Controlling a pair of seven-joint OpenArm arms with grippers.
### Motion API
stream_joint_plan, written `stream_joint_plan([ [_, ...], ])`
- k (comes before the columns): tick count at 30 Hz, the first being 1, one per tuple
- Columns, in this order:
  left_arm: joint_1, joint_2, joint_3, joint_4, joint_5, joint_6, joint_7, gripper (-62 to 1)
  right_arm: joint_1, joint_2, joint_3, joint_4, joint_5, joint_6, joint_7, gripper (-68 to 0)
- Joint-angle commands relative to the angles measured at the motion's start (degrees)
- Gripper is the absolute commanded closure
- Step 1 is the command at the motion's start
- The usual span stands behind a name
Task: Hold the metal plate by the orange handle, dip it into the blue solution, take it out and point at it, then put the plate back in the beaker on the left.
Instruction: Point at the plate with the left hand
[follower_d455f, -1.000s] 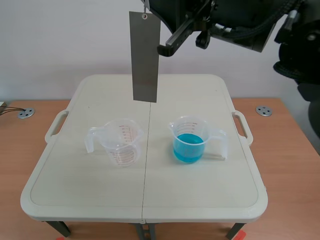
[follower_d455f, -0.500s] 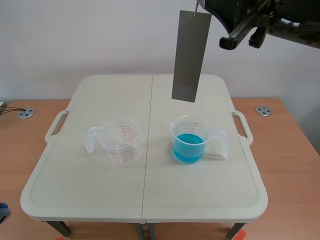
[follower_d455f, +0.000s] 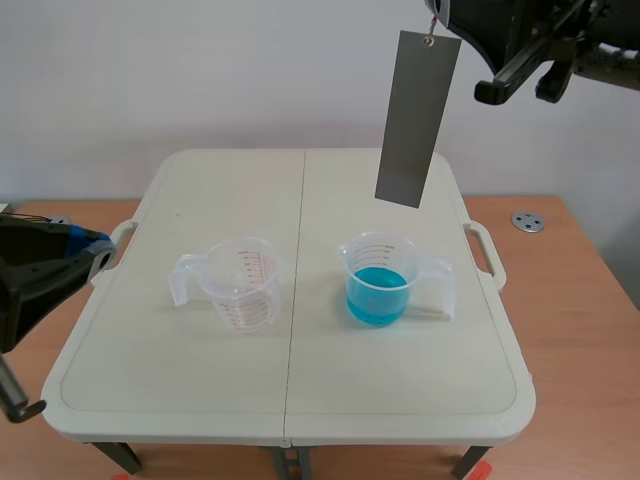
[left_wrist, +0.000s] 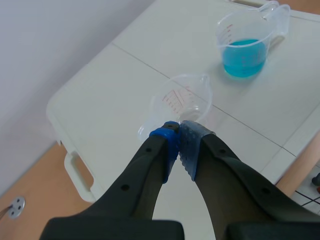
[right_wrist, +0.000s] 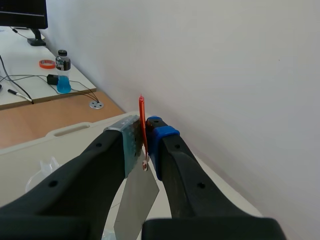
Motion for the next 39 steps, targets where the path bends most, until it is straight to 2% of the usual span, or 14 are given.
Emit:
stream_joint_plan([
  [1, -1.97, 0.11, 1.57, 0.07, -0.59, 0.07, 0.52, -2.5, 0.79, 0.74, 0.09, 0.68, 0.68, -0.04, 0.9, -1.3],
  [7, -12.72, 0.13, 10.4, -4.33, -0.57, 0.09, 3.52, -2.5, 0.81, 0.72, 0.09, -0.04, 0.7, -0.09, 0.98, -1.3],
  [21, -34.62, 0.85, 32.65, -15.23, -0.57, 0.09, 3.52, -2.5, 0.83, 0.44, 0.09, -1.38, 0.7, -0.24, 1.16, -1.3],
  [30, -43.43, 6.88, 39.63, -22.56, -0.22, 0.11, 3.74, -2.5, 0.83, 0.44, 0.09, -1.38, 0.7, -0.24, 1.14, -1.3],
  [36, -47.1, 12.26, 42.07, -28.0, 4.09, 0.66, 4.17, -2.5, 0.83, 0.44, 0.09, -1.38, 0.7, -0.24, 1.14, -1.3],
  [39, -48.61, 14.82, 43.19, -31.06, 6.34, 2.1, 4.2, -2.5, 0.83, 0.44, 0.09, -1.38, 0.7, -0.24, 1.14, -1.3],
])
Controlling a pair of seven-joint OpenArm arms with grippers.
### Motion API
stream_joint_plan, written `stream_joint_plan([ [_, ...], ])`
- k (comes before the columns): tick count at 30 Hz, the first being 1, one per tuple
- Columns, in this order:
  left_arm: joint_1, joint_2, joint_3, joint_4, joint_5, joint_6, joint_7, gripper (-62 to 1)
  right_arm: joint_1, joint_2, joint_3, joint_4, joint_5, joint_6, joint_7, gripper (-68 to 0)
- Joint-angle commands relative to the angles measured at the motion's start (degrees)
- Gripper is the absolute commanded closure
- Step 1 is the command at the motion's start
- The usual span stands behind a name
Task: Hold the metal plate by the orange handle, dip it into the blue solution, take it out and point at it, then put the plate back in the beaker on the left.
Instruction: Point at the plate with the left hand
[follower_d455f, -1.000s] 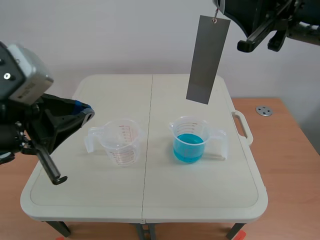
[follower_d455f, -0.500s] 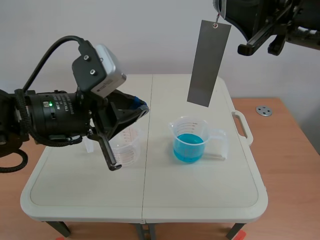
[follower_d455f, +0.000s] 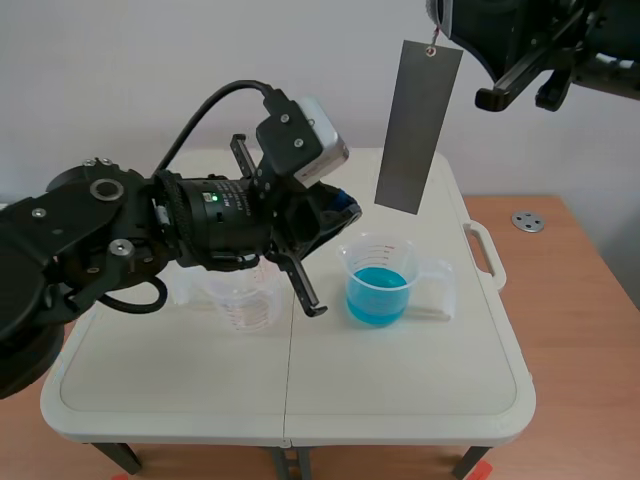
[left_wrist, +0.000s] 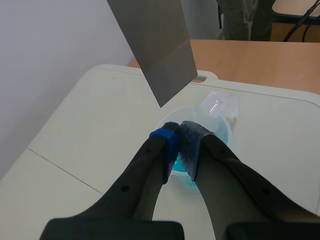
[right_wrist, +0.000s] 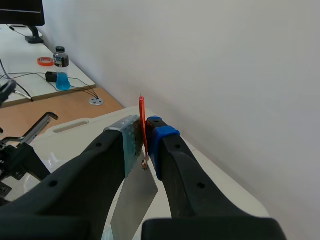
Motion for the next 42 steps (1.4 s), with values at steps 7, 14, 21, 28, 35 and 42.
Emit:
stream_joint_plan([
  [7, -2.54, 4.07, 0.7, -3.37, 0.48, 4.2, -0.79, -2.5, 0.81, 0.46, 0.11, 0.26, 0.7, -0.17, 1.05, -1.3],
  [14, -2.51, 4.24, 0.7, -3.41, 0.48, 5.22, -1.46, -2.5, 0.81, 0.46, 0.11, 0.26, 0.7, -0.17, 1.05, -1.3],
  [21, -2.51, 4.04, 0.7, -3.45, 0.48, 5.22, -1.42, -2.5, 0.81, 0.46, 0.11, 0.26, 0.7, -0.17, 1.07, -1.3],
  [28, -2.32, 4.04, 0.7, -3.52, 0.48, 5.22, -1.16, -2.5, 0.81, 0.46, 0.11, 0.26, 0.7, -0.17, 1.07, -1.3],
  [35, -2.29, 3.56, 0.63, -3.52, 0.42, 5.22, -0.87, -2.5, 0.81, 0.46, 0.11, 0.26, 0.7, -0.17, 1.27, -1.3],
  [42, 0.07, -1.05, -1.49, -1.62, -4.35, 5.27, -1.46, -2.5, 0.81, 0.46, 0.11, 0.26, 0.72, -0.17, 1.29, -1.3],
])
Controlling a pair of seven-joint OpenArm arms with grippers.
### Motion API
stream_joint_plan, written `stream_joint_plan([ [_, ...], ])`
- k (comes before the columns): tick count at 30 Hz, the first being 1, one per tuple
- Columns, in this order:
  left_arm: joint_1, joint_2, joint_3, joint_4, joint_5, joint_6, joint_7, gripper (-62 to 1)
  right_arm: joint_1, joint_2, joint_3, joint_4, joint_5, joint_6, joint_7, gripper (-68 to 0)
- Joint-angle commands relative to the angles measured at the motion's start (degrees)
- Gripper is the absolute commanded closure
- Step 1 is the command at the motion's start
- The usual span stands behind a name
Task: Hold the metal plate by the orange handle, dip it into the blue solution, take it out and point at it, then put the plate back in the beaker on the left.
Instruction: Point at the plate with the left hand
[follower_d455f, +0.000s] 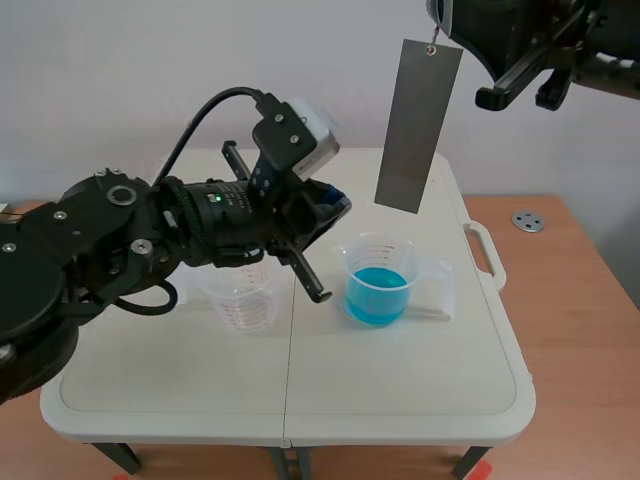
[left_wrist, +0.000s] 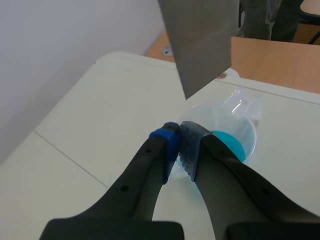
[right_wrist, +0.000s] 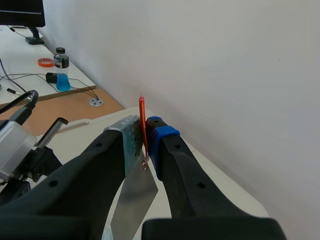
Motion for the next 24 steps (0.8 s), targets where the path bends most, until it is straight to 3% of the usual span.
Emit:
stream_joint_plan([
  [1, 2.03, -1.79, -2.67, 3.06, -1.68, 0.28, -0.72, -2.5, 0.81, 0.46, 0.11, 0.26, 0.72, -0.2, 1.09, -1.3],
  [3, 4.66, -3.5, -5.22, 5.2, -2.86, 0.26, -0.72, -2.5, 0.81, 0.46, 0.11, 0.26, 0.7, -0.2, 1.07, -1.3],
  [13, 21.81, -11.04, -18.29, 17.4, -2.89, 0.22, -2.75, -2.5, 0.83, 0.46, 0.11, 0.26, 0.7, -0.2, 1.09, -1.3],
  [24, 44.76, -14.12, -34.32, 27.04, -2.84, 0.2, -5.25, -2.5, 0.83, 0.46, 0.11, -0.11, 0.7, -0.2, 1.66, -1.3],
])
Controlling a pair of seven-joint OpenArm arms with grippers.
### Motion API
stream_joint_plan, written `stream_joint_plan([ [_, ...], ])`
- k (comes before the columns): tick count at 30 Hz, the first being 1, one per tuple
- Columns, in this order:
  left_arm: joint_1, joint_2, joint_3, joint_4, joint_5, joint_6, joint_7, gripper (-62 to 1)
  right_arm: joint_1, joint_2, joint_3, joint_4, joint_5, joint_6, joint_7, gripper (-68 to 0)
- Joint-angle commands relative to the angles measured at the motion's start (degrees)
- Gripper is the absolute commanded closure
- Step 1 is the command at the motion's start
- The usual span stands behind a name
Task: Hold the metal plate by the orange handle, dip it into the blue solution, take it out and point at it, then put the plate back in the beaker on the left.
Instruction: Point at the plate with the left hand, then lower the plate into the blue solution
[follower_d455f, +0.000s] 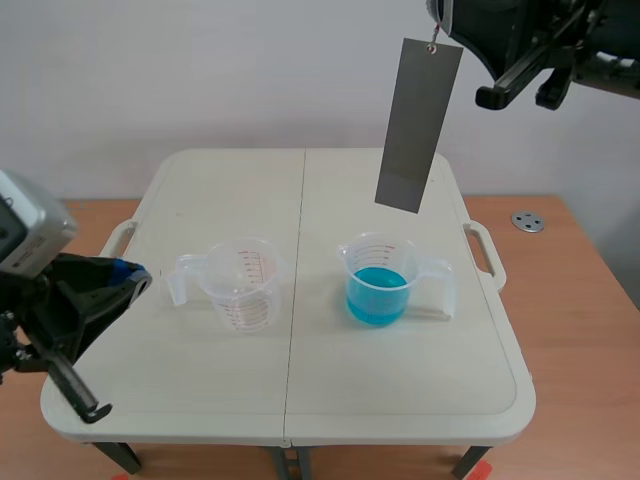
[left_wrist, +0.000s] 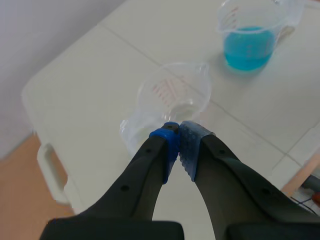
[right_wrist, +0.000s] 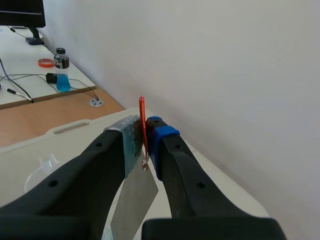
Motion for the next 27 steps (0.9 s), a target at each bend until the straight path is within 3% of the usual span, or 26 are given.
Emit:
stream_joint_plan([
  [1, 2.89, -0.59, -1.7, 1.36, -0.37, 0.13, -2.08, -2.5, 0.83, 0.46, 0.11, -0.33, 0.7, -0.17, 1.55, -1.3],
  [13, 23.89, -0.61, -15.72, 2.73, 1.81, -0.02, -7.69, -2.5, 0.83, -2.03, 0.0, -4.61, 0.46, -0.13, 2.4, -1.3],
  [19, 30.77, -0.61, -17.07, 2.73, 4.2, -0.02, -7.93, -2.5, 0.83, -3.19, -0.04, -5.79, -0.7, -0.13, 2.4, -1.3],
  [27, 36.59, -0.59, -17.07, 2.67, 4.39, -0.07, -8.17, -2.5, 0.85, -5.25, -0.11, -8.11, -2.45, -0.11, 2.47, -1.3],
])
